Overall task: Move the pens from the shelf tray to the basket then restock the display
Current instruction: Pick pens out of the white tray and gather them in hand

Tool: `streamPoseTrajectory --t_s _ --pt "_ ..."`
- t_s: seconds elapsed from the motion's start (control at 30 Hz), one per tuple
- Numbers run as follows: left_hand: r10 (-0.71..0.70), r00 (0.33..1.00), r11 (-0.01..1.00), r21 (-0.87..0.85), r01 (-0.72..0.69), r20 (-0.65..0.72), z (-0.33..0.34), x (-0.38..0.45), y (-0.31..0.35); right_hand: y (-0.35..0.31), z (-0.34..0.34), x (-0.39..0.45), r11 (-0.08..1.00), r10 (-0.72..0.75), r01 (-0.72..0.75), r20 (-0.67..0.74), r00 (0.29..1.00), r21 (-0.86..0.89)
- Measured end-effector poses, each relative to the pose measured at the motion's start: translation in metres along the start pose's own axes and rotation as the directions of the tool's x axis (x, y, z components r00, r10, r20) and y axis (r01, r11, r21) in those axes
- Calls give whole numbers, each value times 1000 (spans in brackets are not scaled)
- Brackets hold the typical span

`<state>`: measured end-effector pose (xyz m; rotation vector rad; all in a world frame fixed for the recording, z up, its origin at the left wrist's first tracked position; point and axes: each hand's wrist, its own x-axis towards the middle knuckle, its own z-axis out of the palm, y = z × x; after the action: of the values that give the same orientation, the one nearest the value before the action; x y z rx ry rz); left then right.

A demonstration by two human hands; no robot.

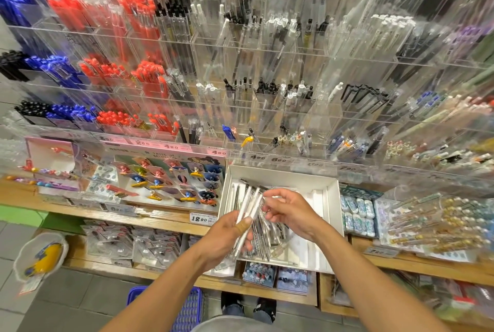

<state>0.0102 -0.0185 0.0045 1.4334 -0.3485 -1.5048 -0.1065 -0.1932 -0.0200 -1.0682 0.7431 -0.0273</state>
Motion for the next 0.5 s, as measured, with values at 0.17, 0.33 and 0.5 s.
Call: streamPoseTrajectory --t_s 0.17,0.33,0.5 --pt "-26 991 994 -111 11 -128 -10 -1 -8 51 -5 20 579 33 -253 -288 957 -775" --pt "-74 977 974 -225 27 -202 -15 2 -11 72 14 29 329 -64 -274 -311 948 -903" --pt "-62 976 979 -205 18 -211 -16 4 -12 69 12 26 349 -77 -305 -352 933 -886"
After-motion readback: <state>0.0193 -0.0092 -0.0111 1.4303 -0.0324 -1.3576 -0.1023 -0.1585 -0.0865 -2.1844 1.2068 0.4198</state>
